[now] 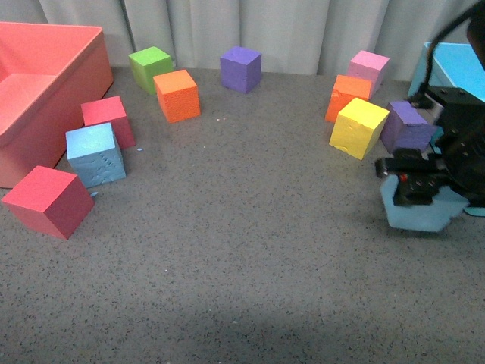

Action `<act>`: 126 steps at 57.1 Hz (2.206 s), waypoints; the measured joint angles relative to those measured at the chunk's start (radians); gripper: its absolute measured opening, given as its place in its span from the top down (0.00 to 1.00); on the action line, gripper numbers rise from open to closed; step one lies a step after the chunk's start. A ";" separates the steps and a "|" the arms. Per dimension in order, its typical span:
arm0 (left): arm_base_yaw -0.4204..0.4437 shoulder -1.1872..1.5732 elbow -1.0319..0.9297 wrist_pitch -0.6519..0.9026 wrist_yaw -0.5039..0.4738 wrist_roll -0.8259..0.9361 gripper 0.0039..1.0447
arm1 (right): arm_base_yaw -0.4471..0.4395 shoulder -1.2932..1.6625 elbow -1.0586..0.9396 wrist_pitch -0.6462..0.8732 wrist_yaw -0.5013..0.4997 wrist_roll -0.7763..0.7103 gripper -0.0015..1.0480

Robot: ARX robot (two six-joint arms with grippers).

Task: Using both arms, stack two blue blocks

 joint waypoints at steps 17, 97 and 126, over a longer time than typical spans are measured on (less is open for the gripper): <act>0.000 0.000 0.000 0.000 0.000 0.000 0.06 | 0.200 0.216 0.336 -0.137 0.006 0.127 0.57; 0.000 0.000 0.000 0.000 0.002 0.000 0.06 | 0.252 0.047 0.073 0.555 0.422 -0.019 0.29; 0.000 0.000 0.000 0.000 0.000 0.000 0.06 | -0.012 -0.539 -0.819 1.447 0.216 -0.167 0.99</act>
